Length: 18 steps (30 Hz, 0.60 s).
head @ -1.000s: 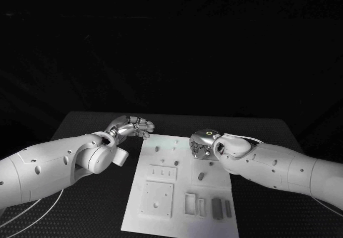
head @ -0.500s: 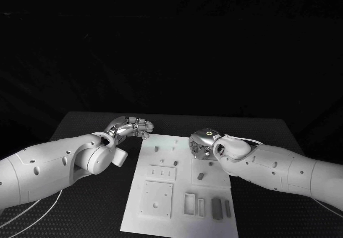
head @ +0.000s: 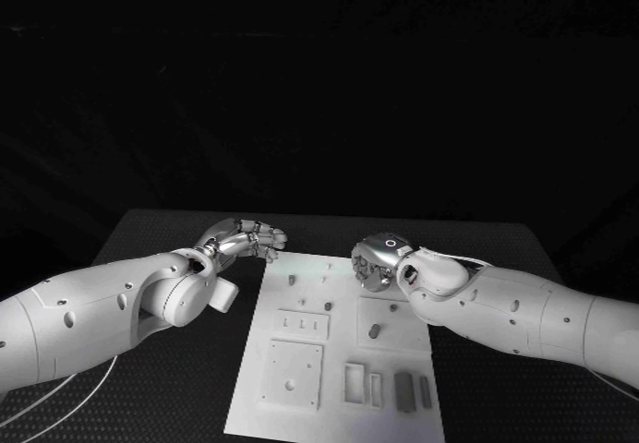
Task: Assemble the parts on the task board
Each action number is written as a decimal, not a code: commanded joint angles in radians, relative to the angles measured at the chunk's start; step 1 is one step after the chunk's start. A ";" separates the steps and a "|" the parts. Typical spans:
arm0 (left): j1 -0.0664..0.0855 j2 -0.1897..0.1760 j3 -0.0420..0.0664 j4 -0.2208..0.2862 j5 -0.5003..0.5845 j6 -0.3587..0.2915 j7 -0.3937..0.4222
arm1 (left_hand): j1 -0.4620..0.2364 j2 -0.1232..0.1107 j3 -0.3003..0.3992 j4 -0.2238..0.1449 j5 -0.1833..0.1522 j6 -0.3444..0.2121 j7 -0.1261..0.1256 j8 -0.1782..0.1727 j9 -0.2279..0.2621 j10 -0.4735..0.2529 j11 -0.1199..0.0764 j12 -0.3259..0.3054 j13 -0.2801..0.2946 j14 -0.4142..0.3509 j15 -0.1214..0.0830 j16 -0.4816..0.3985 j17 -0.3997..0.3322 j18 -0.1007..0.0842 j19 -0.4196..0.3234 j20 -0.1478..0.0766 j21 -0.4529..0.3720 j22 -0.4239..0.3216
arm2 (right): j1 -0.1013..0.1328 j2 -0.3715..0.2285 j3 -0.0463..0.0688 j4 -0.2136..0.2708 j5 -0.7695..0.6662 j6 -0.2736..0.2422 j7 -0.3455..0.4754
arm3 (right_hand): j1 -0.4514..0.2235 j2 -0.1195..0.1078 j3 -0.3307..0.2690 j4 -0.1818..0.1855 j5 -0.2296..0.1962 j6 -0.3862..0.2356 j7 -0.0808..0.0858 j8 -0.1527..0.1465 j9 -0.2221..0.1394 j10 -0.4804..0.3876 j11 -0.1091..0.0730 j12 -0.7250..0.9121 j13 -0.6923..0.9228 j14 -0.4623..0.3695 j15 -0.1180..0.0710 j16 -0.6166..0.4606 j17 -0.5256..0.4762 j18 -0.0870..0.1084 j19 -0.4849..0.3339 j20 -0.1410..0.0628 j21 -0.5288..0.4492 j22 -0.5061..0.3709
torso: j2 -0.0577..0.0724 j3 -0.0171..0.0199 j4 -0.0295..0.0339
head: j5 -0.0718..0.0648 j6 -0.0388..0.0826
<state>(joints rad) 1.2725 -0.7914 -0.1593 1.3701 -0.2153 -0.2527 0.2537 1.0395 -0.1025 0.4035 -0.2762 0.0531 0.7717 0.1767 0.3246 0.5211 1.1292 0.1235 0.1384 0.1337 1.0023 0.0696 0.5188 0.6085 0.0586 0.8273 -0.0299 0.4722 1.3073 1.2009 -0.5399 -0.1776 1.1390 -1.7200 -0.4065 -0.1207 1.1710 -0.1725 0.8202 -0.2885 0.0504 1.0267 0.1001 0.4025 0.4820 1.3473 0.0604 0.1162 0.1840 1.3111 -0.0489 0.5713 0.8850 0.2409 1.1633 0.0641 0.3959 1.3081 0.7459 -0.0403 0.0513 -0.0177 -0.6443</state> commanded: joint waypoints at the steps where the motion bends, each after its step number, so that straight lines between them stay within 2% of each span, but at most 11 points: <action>1: 0.000 0.003 0.001 0.001 0.006 0.008 0.007 | -0.002 0.005 0.004 0.000 -0.002 0.002 0.004 -0.006 0.001 -0.002 -0.002 -0.006 0.001 0.002 0.001 -0.004 0.001 0.010 -0.006 0.001 0.001 0.016 | 0.004 0.005 0.001 0.011 -0.062 -0.043 -0.053 | 0.012 0.004 0.009 0.001 -0.001 0.010 0.000 0.000 0.001 0.023 -0.017 0.007 0.072 -0.002 -0.008 0.006 0.002 0.021 0.005 -0.002 0.008 0.025 | 0.001 0.0005 0.0002 | 0.000 0.004; 9: 0.000 0.009 0.001 -0.001 0.006 0.009 0.009 | -0.002 0.005 0.004 0.000 -0.002 0.002 0.004 -0.007 0.002 -0.002 -0.001 -0.006 0.001 0.002 0.001 -0.004 0.001 0.010 -0.006 0.001 0.001 0.016 | 0.004 0.041 0.001 0.009 -0.149 -0.089 -0.105 | 0.013 -0.008 0.022 0.004 -0.002 0.015 -0.002 0.000 0.005 0.027 -0.019 0.006 0.078 -0.003 -0.009 0.012 0.006 0.021 0.004 -0.004 0.020 0.025 | 0.002 0.0006 0.0013 | 0.002 0.009; 15: 0.001 0.013 0.001 -0.009 -0.022 0.004 0.005 | 0.003 0.005 0.006 -0.003 -0.002 0.002 0.005 -0.008 0.002 -0.001 -0.002 -0.007 0.002 0.003 0.001 -0.004 0.002 0.011 -0.006 0.001 0.001 0.016 | 0.004 0.080 0.000 -0.021 -0.183 -0.135 -0.145 | 0.012 -0.014 0.030 0.005 -0.002 0.020 -0.004 0.000 0.008 0.031 -0.020 0.005 0.083 0.000 -0.012 0.017 0.009 0.021 0.006 -0.006 0.030 0.025 | 0.002 -0.0006 0.0015 | 0.003 0.013; 18: 0.001 0.016 0.001 -0.009 -0.022 0.007 0.006 | 0.005 0.003 0.006 -0.005 -0.002 0.002 0.006 -0.008 0.002 -0.001 -0.002 -0.008 0.002 0.003 0.001 -0.005 0.003 0.011 -0.006 0.001 0.002 0.016 | 0.003 0.106 0.000 -0.049 -0.184 -0.154 -0.147 | 0.011 -0.017 0.033 0.005 -0.002 0.021 -0.005 0.000 0.009 0.033 -0.021 0.005 0.084 0.000 -0.013 0.018 0.010 0.021 0.007 -0.007 0.034 0.024 | 0.002 0.0007 0.0014 | 0.003 0.014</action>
<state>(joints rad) 1.2729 -0.7792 -0.1593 1.3595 -0.2226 -0.2533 0.2536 1.0395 -0.1025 0.4074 -0.2801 0.0531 0.7716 0.1767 0.3204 0.5224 1.1293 0.1235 0.1345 0.1348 1.0023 0.0696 0.5188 0.6101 0.0541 0.8273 -0.0299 0.4722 1.3081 1.2047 -0.4435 -0.1774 1.1008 -1.8552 -0.5053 -0.2274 1.1814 -0.1830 0.8463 -0.2842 0.0463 1.0391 0.0946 0.4024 0.4920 1.3478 0.0608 0.1162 0.1840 1.3150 -0.0528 0.5842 0.8938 0.2408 1.1701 0.0603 0.4251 1.3079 0.7476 -0.0396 0.0525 -0.0144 -0.6312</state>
